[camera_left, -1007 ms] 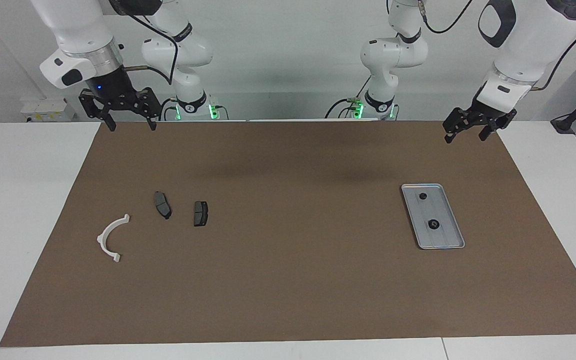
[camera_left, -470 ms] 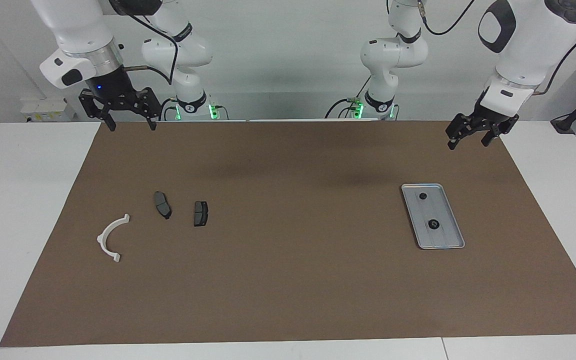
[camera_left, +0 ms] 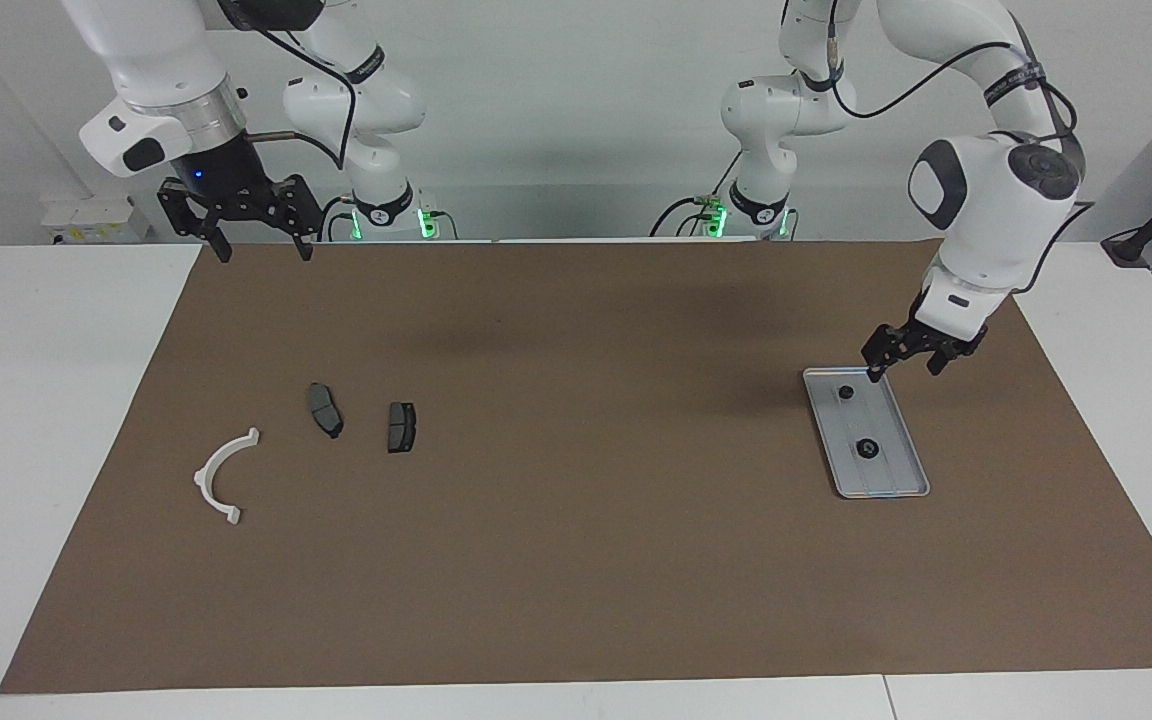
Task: Place bearing gear from tray to pile
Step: 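Reach the left gripper down to the black bearing in the silver tray, then close the left gripper on the first black bearing in the tray, then carry the bearing toward the table center while the right gripper approaches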
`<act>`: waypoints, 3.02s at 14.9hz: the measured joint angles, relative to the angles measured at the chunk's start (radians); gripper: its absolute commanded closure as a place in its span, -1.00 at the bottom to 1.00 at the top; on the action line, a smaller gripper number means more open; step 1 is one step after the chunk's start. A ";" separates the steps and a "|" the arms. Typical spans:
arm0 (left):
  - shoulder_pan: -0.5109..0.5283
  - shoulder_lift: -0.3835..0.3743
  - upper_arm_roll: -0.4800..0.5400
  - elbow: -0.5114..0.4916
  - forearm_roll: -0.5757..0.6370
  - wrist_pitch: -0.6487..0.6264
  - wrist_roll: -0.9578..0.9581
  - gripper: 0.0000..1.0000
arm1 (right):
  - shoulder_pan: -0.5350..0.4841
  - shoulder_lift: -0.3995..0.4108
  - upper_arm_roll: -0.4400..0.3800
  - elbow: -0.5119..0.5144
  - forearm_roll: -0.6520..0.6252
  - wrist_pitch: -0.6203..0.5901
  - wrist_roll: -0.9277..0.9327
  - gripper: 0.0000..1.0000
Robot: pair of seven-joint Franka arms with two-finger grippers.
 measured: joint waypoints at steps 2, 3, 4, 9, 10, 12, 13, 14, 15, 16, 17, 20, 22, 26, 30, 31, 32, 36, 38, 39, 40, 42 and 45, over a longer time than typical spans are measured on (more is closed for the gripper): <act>0.000 0.040 0.000 -0.011 0.000 0.054 -0.001 -1.00 | 0.000 0.000 0.000 0.000 0.000 0.000 0.000 -1.00; 0.000 0.061 0.000 -0.012 0.000 0.077 -0.001 -0.96 | 0.000 0.000 0.000 0.000 0.000 0.000 0.000 -1.00; 0.000 0.083 0.000 -0.013 0.000 0.097 -0.003 -0.87 | 0.000 0.000 0.000 0.000 0.000 0.000 0.000 -1.00; 0.001 0.201 0.000 -0.015 0.000 0.202 -0.011 -0.33 | 0.000 0.000 0.000 0.000 0.000 0.000 0.000 -1.00; 0.001 0.216 0.000 -0.015 0.000 0.214 -0.012 -0.30 | 0.000 0.000 0.000 0.000 0.000 0.000 0.000 -1.00; 0.002 0.228 0.000 -0.015 0.000 0.221 -0.016 -0.27 | 0.000 0.000 0.000 0.000 0.000 0.000 0.000 -1.00; 0.002 0.230 0.000 -0.015 0.000 0.227 -0.020 -0.27 | 0.000 0.000 0.000 0.000 0.000 0.000 0.000 -1.00; 0.002 0.233 0.000 -0.015 0.000 0.235 -0.024 -0.27 | 0.000 0.000 0.000 -0.001 0.000 0.000 0.000 -1.00; 0.002 0.236 0.000 -0.015 0.000 0.241 -0.027 -0.18 | 0.000 0.000 0.000 -0.001 0.000 0.000 0.000 -1.00; 0.002 0.240 0.000 -0.015 0.000 0.244 -0.028 -0.14 | 0.000 0.000 0.000 -0.001 0.000 0.000 0.000 -1.00; 0.002 0.243 0.000 -0.015 0.000 0.247 -0.028 -0.13 | 0.000 0.000 0.000 -0.001 0.000 0.000 0.000 -1.00; 0.003 0.245 0.000 -0.015 0.000 0.252 -0.030 -0.11 | 0.000 0.000 0.000 -0.001 0.000 -0.001 0.000 -1.00; 0.003 0.245 0.000 -0.015 0.000 0.254 -0.030 0.39 | 0.000 0.000 0.000 -0.001 0.000 -0.001 0.000 -1.00; 0.003 0.246 0.000 -0.013 0.000 0.253 -0.032 0.81 | 0.000 0.000 0.000 -0.001 0.000 -0.001 0.000 -1.00; 0.000 0.253 -0.014 0.085 -0.002 0.116 -0.112 0.81 | 0.000 0.000 0.000 -0.001 0.000 -0.001 0.000 -1.00; -0.009 0.255 -0.027 0.143 -0.002 0.045 -0.174 0.81 | 0.000 0.000 0.000 -0.001 0.000 -0.001 0.000 -1.00; -0.024 0.256 -0.048 0.200 -0.001 -0.016 -0.251 0.81 | 0.000 0.000 0.000 -0.001 0.000 -0.001 0.000 -1.00; -0.173 0.272 -0.120 0.301 0.015 -0.088 -0.591 0.81 | 0.000 0.000 0.000 -0.001 0.000 -0.001 0.000 -1.00; -0.263 0.292 -0.125 0.306 0.017 -0.068 -0.702 0.81 | 0.000 0.000 0.000 -0.002 0.000 -0.001 0.000 -1.00; -0.299 0.306 -0.128 0.307 0.017 -0.041 -0.745 0.81 | 0.000 0.000 0.000 -0.004 0.000 -0.001 0.000 -1.00; -0.333 0.324 -0.130 0.307 0.018 -0.013 -0.780 0.81 | 0.000 0.000 0.000 -0.009 0.000 0.000 0.000 -1.00; -0.396 0.367 -0.131 0.307 0.018 0.033 -0.840 0.79 | 0.002 0.002 0.001 -0.040 0.001 0.042 0.000 -1.00; -0.443 0.401 -0.130 0.290 0.020 0.097 -0.895 0.74 | 0.013 0.012 0.005 -0.147 0.001 0.183 0.000 -1.00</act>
